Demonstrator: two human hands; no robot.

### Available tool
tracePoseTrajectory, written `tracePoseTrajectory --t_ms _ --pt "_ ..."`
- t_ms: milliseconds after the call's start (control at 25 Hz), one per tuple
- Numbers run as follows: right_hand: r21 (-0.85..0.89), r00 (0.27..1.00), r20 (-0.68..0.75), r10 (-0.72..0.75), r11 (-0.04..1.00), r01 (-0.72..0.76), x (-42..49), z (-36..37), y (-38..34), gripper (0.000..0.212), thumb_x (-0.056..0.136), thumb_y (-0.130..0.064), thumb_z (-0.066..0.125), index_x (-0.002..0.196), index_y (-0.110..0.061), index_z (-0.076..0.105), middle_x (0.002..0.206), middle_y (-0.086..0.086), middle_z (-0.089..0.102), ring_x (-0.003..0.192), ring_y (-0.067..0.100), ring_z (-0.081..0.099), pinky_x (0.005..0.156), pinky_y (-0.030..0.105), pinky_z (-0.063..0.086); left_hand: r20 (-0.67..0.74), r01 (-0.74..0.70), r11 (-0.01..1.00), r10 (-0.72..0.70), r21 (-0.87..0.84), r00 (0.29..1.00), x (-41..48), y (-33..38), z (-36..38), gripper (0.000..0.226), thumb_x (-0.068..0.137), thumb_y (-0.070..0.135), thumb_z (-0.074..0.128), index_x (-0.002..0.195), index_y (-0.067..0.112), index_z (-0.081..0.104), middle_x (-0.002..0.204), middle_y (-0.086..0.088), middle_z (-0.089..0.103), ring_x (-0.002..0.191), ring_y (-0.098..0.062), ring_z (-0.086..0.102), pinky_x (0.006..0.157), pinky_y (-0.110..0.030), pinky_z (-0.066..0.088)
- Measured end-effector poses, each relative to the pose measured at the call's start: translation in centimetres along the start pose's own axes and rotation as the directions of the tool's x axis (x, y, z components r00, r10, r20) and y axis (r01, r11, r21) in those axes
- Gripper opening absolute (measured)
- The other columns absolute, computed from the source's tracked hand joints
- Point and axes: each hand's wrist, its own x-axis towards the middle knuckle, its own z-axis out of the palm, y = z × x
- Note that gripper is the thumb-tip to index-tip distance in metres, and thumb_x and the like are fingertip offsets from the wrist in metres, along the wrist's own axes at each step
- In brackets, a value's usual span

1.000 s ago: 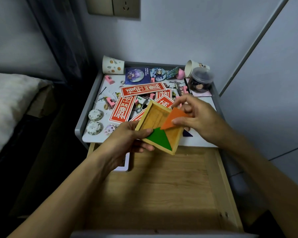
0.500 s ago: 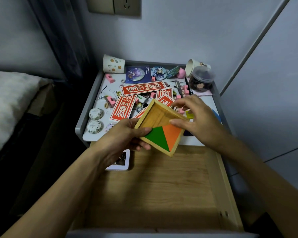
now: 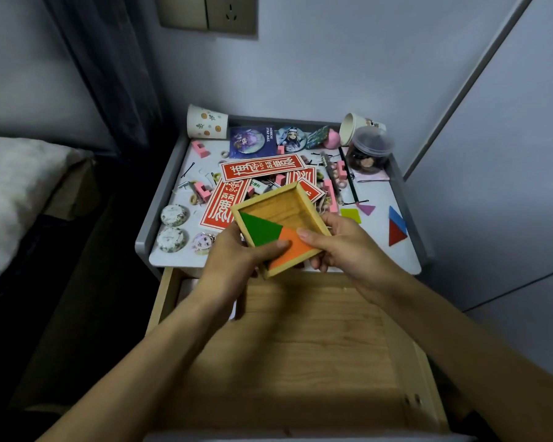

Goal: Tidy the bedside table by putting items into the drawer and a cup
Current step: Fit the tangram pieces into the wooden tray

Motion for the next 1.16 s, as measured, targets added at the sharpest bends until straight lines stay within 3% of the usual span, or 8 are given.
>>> tracePoseTrajectory --t_ms 80,160,280,360,600,760,920,1160 --pt "-0.018 0.999 0.046 0.004 1.000 -0.003 -0.1 0.2 -0.2 0.018 0.096 -0.023 0.058 0.107 -0.009 0.060 0.073 0.004 0.064 0.055 0.013 0.057 0.048 0.021 0.045 -0.029 -0.003 0.997 0.000 -0.081 1.000 0.0 0.0 0.5 0.040 0.078 0.006 0.077 0.114 0.011 0.061 0.100 -0.005 0.073 0.085 -0.022 0.070 0.065 -0.031 0.056" --pt "-0.193 0.999 0.011 -0.038 0.980 0.040 0.3 -1.0 -0.6 0.020 0.098 -0.030 0.054 0.100 -0.013 0.063 0.078 -0.001 0.066 0.060 0.012 0.060 0.053 0.021 0.045 -0.054 0.013 0.984 -0.023 -0.179 0.998 0.4 0.1 0.1 0.043 0.077 0.000 0.076 0.117 0.007 0.061 0.104 -0.008 0.073 0.090 -0.026 0.071 0.069 -0.032 0.060" --pt "-0.698 0.939 -0.197 -0.283 0.713 0.068 1.9 -4.5 -0.1 0.013 0.091 -0.033 0.065 0.095 -0.021 0.068 0.082 -0.010 0.064 0.068 0.007 0.059 0.061 0.024 0.044 -0.086 0.025 0.971 -0.047 -0.237 0.995 0.8 0.0 -0.7 0.042 0.077 0.000 0.075 0.116 0.008 0.062 0.103 -0.006 0.075 0.092 -0.026 0.073 0.076 -0.038 0.060" --pt "-0.837 0.947 -0.178 -0.268 0.547 -0.002 2.6 -6.0 0.9 0.019 0.081 -0.034 0.076 0.097 -0.025 0.069 0.087 -0.009 0.064 0.077 0.008 0.058 0.065 0.026 0.043 -0.082 0.044 0.959 -0.070 -0.281 0.994 0.8 0.1 -0.8 0.041 0.077 -0.001 0.075 0.115 0.009 0.062 0.102 -0.005 0.075 0.091 -0.025 0.073 0.075 -0.037 0.060" --pt "-0.878 0.966 -0.195 -0.173 0.470 -0.093 3.5 -5.4 2.7 0.026 0.079 -0.030 0.079 0.100 -0.018 0.069 0.096 0.001 0.069 0.086 0.015 0.063 0.076 0.033 0.054 -0.026 0.076 0.941 -0.089 -0.329 0.996 0.8 0.1 -0.7 0.038 0.079 -0.002 0.072 0.115 0.004 0.063 0.105 -0.009 0.074 0.093 -0.029 0.072 0.072 -0.035 0.061" --pt "-0.927 0.949 -0.283 -0.137 0.293 -0.234 3.8 -5.0 2.6 0.027 0.083 -0.038 0.074 0.091 -0.012 0.071 0.084 0.005 0.069 0.078 0.021 0.063 0.070 0.033 0.051 -0.001 0.083 0.939 -0.088 -0.333 0.996 0.8 0.1 -0.7 0.038 0.081 0.000 0.070 0.118 0.006 0.062 0.107 -0.008 0.074 0.097 -0.029 0.071 0.084 -0.042 0.058" --pt "-0.926 0.973 -0.220 -0.076 0.331 -0.183 4.2 -4.6 2.8 0.020 0.084 -0.027 0.074 0.095 -0.010 0.071 0.088 0.006 0.068 0.082 0.024 0.064 0.076 0.040 0.055 0.030 0.093 0.934 -0.088 -0.344 0.996 0.8 0.1 -0.6 0.042 0.080 -0.002 0.069 0.120 0.007 0.061 0.111 -0.010 0.072 0.101 -0.029 0.069 0.087 -0.042 0.057" --pt "-0.764 0.911 -0.323 -0.256 0.639 -0.091 5.5 -7.7 1.9 0.035 0.084 -0.012 0.074 0.117 -0.014 0.062 0.111 0.007 0.068 0.098 0.024 0.064 0.087 0.033 0.051 0.045 0.117 0.919 -0.108 -0.377 0.993 0.8 0.1 -0.6 0.041 0.079 -0.007 0.067 0.118 0.005 0.062 0.111 -0.012 0.072 0.097 -0.027 0.069 0.089 -0.042 0.054"
